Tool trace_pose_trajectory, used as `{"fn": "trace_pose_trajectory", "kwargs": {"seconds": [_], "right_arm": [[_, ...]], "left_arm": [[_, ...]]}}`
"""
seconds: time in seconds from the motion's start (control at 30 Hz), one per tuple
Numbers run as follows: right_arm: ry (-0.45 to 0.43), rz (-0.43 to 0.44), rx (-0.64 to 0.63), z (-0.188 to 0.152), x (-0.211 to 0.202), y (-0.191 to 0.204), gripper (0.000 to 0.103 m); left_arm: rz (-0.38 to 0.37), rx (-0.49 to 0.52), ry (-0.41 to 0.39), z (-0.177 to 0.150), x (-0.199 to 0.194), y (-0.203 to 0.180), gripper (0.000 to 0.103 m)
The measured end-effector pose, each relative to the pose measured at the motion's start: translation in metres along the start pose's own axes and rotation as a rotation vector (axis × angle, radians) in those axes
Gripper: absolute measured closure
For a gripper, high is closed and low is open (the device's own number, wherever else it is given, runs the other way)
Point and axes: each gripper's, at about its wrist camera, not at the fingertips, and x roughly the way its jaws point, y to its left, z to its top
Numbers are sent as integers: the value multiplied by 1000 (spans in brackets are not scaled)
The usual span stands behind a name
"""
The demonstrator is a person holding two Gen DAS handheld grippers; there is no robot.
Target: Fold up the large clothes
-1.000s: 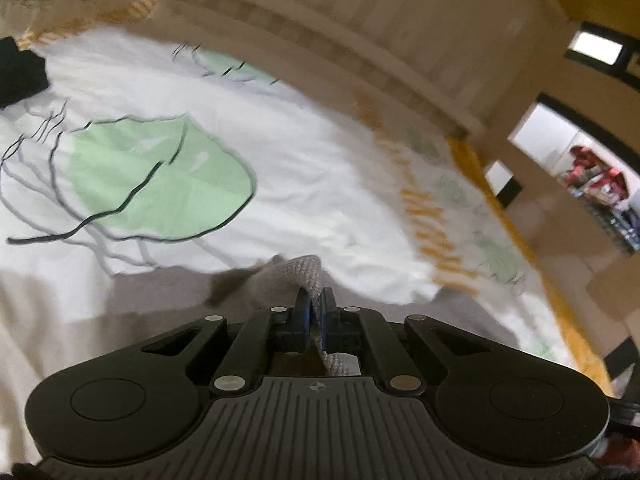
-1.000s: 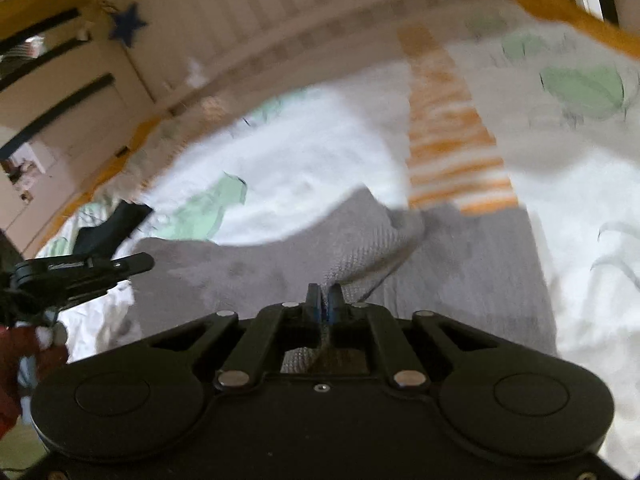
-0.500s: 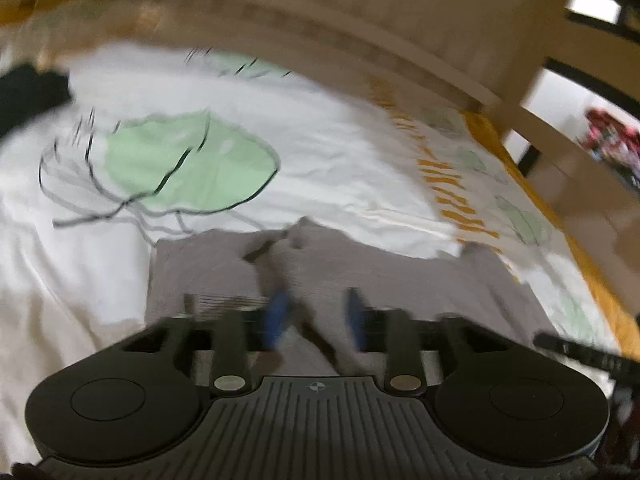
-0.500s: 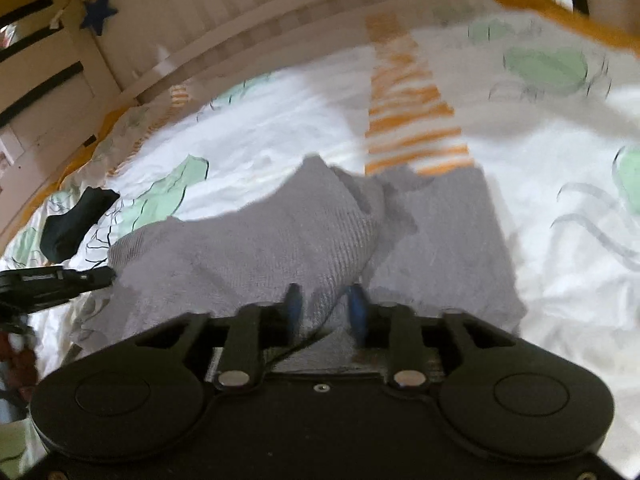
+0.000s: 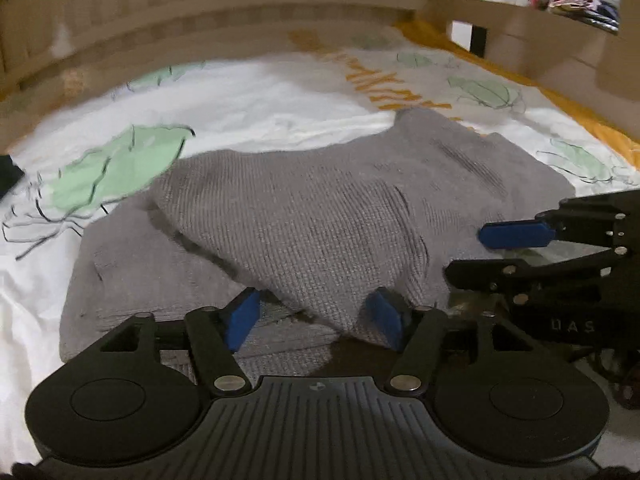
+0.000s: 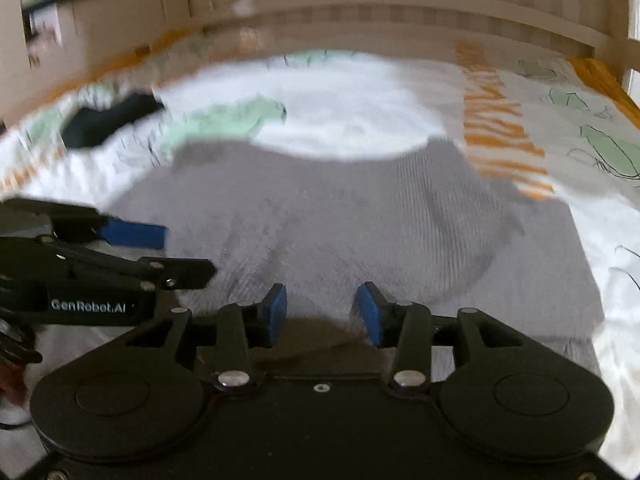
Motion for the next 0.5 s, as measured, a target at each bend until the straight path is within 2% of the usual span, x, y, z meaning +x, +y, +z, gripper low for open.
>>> {"fn": "trace_pose_trajectory", "kwargs": {"seconds": [0.07, 0.13, 0.2, 0.33, 0.4, 0.43, 0.5], "right_arm": [[-16, -20, -50, -4, -2, 5, 51], [-24, -23, -47, -6, -3, 6, 49], [-36, -7, -30, -8, -3, 3, 45], [-55, 45, 20, -10, -6, -5, 38], [-51, 112, 72, -8, -9, -11, 8], [-45, 127, 96, -7, -9, -12, 3], [-28, 113, 140, -9, -17, -14, 2]], "left_arm": [[0, -18, -3, 0, 2, 3, 36], [-13, -34, -6, 0, 3, 6, 30], [-22, -47, -7, -2, 2, 8, 27], [-61, -107, 40, -1, -2, 10, 19], [-83, -124, 63, -2, -6, 12, 18], [-78, -135, 59, -3, -11, 12, 18], [-67, -167, 52, -6, -24, 13, 18]]}}
